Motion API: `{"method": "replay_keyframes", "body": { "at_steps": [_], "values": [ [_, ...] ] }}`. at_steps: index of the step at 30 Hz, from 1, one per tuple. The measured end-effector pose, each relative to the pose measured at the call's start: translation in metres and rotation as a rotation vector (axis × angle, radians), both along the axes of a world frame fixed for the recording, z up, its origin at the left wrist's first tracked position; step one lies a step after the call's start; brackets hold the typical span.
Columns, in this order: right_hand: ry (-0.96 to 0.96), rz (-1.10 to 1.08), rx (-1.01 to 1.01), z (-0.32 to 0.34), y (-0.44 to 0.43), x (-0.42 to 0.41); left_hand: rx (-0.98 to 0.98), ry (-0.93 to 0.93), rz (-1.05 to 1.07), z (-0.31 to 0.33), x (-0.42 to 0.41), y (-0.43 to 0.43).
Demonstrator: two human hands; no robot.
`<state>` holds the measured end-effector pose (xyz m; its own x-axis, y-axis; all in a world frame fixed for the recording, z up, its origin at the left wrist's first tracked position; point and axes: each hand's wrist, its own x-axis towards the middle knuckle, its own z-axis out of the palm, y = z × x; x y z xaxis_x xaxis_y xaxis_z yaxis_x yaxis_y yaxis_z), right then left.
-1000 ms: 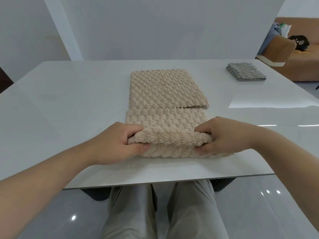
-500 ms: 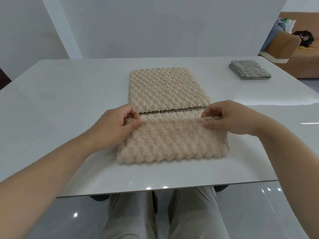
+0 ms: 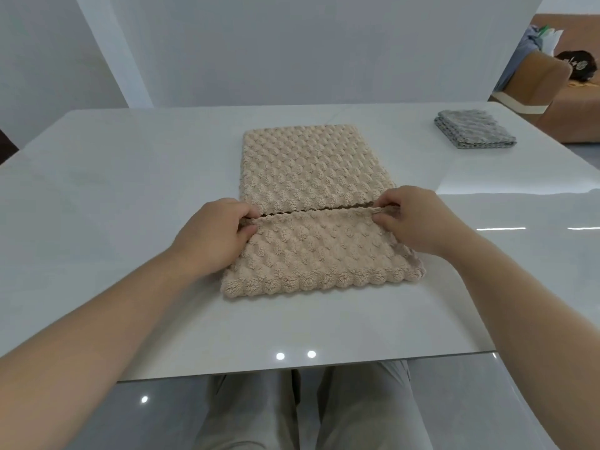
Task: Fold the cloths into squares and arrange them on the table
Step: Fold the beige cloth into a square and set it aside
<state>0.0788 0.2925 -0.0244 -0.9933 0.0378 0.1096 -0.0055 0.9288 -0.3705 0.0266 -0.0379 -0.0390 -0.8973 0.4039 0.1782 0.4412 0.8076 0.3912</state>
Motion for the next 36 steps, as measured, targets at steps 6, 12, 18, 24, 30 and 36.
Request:
{"method": "replay_keyframes", "body": {
  "at_steps": [6,12,18,24,30,36],
  "values": [
    [-0.033,0.029,0.103,-0.011,0.002,-0.001,-0.095,0.107,0.119,-0.004,0.005,0.002],
    [-0.043,0.023,0.001,-0.006,0.002,0.002,-0.015,0.059,0.087,-0.002,0.004,0.004],
    [-0.110,0.042,-0.102,0.000,0.004,0.003,0.095,-0.068,0.058,0.007,-0.002,0.003],
    [-0.076,0.032,-0.317,0.009,0.010,0.008,0.129,-0.241,0.025,0.020,-0.005,-0.001],
    [-0.055,0.073,-0.330,0.016,0.017,0.012,0.156,-0.193,0.007,0.031,-0.008,-0.002],
    [-0.051,0.004,-0.232,0.022,0.020,0.017,0.199,-0.199,-0.008,0.036,-0.007,-0.007]
  ]
}}
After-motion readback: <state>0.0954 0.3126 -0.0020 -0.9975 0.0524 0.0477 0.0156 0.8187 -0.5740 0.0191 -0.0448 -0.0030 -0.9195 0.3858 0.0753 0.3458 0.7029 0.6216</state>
